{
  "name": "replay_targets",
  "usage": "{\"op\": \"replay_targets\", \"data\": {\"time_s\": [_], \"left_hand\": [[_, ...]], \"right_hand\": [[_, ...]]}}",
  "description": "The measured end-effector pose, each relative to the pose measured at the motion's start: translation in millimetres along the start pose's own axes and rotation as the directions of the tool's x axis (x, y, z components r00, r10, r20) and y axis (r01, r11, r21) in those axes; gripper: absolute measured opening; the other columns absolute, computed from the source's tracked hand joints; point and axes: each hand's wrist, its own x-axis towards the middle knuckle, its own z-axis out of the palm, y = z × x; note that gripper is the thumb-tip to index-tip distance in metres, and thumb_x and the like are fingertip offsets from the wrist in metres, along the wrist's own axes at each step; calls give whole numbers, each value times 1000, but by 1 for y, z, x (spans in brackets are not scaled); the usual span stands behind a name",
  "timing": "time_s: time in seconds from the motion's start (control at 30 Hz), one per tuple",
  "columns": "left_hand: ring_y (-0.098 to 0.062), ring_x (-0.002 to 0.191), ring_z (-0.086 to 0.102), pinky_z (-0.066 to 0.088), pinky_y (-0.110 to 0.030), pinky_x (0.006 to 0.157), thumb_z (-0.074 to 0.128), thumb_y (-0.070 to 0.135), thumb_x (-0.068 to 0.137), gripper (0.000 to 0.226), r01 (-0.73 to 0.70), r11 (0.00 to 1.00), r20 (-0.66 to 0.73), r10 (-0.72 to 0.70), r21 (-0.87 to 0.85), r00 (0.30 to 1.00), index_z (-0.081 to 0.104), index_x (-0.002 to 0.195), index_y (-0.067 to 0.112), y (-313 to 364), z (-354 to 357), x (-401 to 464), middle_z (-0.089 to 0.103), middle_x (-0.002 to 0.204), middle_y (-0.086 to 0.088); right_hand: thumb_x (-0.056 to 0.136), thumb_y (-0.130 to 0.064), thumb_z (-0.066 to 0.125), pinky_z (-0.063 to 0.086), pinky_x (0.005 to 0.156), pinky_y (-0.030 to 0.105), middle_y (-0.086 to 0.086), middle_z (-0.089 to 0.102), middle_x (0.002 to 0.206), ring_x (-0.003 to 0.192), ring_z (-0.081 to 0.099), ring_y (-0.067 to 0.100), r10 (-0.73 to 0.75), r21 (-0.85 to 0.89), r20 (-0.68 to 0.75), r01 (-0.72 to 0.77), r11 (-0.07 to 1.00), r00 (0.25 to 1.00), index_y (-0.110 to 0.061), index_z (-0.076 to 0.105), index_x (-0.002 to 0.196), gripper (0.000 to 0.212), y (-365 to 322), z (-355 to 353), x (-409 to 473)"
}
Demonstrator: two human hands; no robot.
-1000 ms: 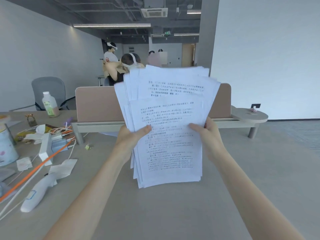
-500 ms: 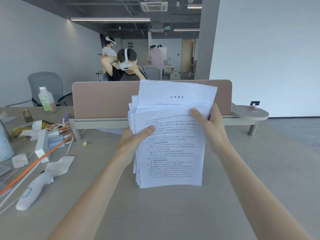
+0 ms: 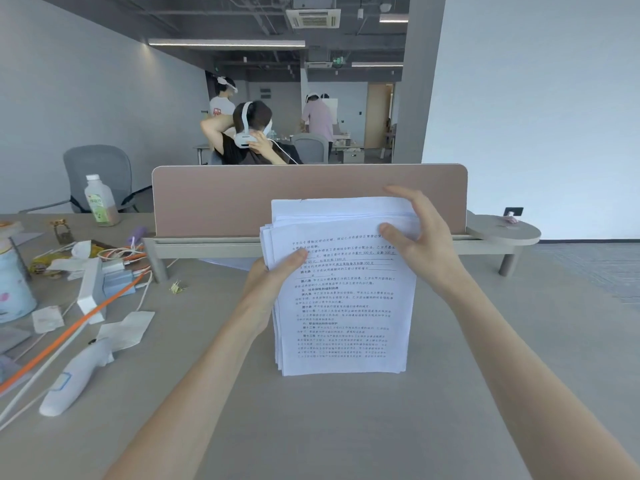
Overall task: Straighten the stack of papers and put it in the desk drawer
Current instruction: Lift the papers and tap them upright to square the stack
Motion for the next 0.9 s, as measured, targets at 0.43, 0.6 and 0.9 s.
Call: {"op": "replay_targets", "data": {"time_s": [0.43, 0.6, 0.9], "left_hand": [[-20, 99, 75, 55, -39, 92, 73, 20, 86, 13, 13, 1000, -3, -13, -11, 1000, 76, 99, 18, 1, 1, 1, 80, 104, -3], [-23, 104, 74, 54, -43, 96, 78, 30, 76, 35, 26, 1000, 14, -26, -9, 1000, 75, 108, 16, 1, 0, 3, 78, 109, -5], [-22, 97, 76, 58, -37, 83, 69, 34, 89, 30, 78, 995, 13, -77, -67, 997, 73, 109, 11, 2, 2, 4, 79, 105, -7]], "right_hand": [[90, -14, 70, 32, 91, 0, -6, 61, 106, 98, 54, -15, 2, 3, 25, -2, 1000, 1000, -36, 73, 108, 28, 1, -2, 0], [93, -14, 68, 33, 93, 2, 3, 60, 111, 102, 55, -4, 17, 55, 51, -20, 998, 999, -41, 71, 111, 33, 0, -4, -1], [80, -21, 84, 56, 99, 50, -1, 72, 127, 115, 71, 21, 407, 506, 160, -429, 748, 899, -26, 55, 132, 59, 27, 10, -32]]}}
